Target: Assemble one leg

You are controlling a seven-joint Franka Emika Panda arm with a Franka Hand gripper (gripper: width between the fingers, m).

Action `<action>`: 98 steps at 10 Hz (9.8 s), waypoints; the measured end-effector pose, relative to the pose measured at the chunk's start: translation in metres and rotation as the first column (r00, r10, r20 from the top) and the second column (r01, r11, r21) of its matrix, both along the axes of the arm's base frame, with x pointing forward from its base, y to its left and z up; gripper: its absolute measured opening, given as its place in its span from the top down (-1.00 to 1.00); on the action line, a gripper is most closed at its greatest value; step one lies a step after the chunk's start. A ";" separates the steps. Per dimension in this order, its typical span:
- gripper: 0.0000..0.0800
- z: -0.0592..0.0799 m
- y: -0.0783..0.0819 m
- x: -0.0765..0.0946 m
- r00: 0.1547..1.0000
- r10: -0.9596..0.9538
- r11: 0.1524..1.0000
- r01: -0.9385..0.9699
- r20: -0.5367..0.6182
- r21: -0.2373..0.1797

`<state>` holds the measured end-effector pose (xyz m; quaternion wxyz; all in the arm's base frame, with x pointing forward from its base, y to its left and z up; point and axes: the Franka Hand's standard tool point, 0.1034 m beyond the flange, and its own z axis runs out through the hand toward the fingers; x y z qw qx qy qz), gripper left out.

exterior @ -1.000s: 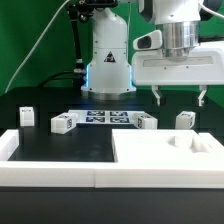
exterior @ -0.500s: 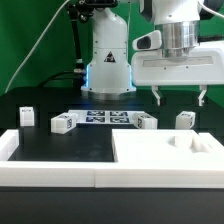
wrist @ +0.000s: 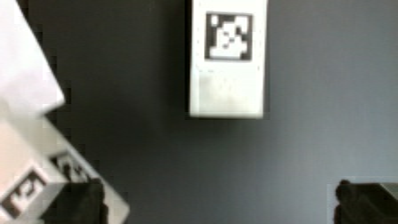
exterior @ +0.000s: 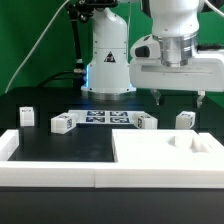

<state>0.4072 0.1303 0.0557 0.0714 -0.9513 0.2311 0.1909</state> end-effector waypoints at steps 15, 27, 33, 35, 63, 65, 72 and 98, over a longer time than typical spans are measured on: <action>-0.62 -0.043 0.021 -0.035 0.877 0.155 0.972 -0.051 -0.455 0.231; 0.28 -0.043 0.023 -0.037 0.871 0.133 0.977 -0.036 -0.472 0.209; 0.27 0.039 0.010 -0.010 0.879 0.191 0.960 -0.074 -0.438 0.271; 0.27 0.036 0.011 -0.005 0.901 0.176 0.965 -0.078 -0.396 0.252; 0.27 0.061 -0.013 0.167 0.448 0.563 0.812 -0.457 0.694 -0.364; 0.27 0.060 -0.015 0.185 0.433 0.564 0.811 -0.452 0.703 -0.372; 0.27 0.053 -0.013 0.191 0.436 0.562 0.812 -0.454 0.703 -0.367; -0.62 0.044 -0.024 0.203 0.430 0.550 0.823 -0.427 0.716 -0.376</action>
Offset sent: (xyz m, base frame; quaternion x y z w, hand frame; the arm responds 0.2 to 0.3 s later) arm -0.0056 0.0143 -0.0045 0.0118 -0.1173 -0.0720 0.9904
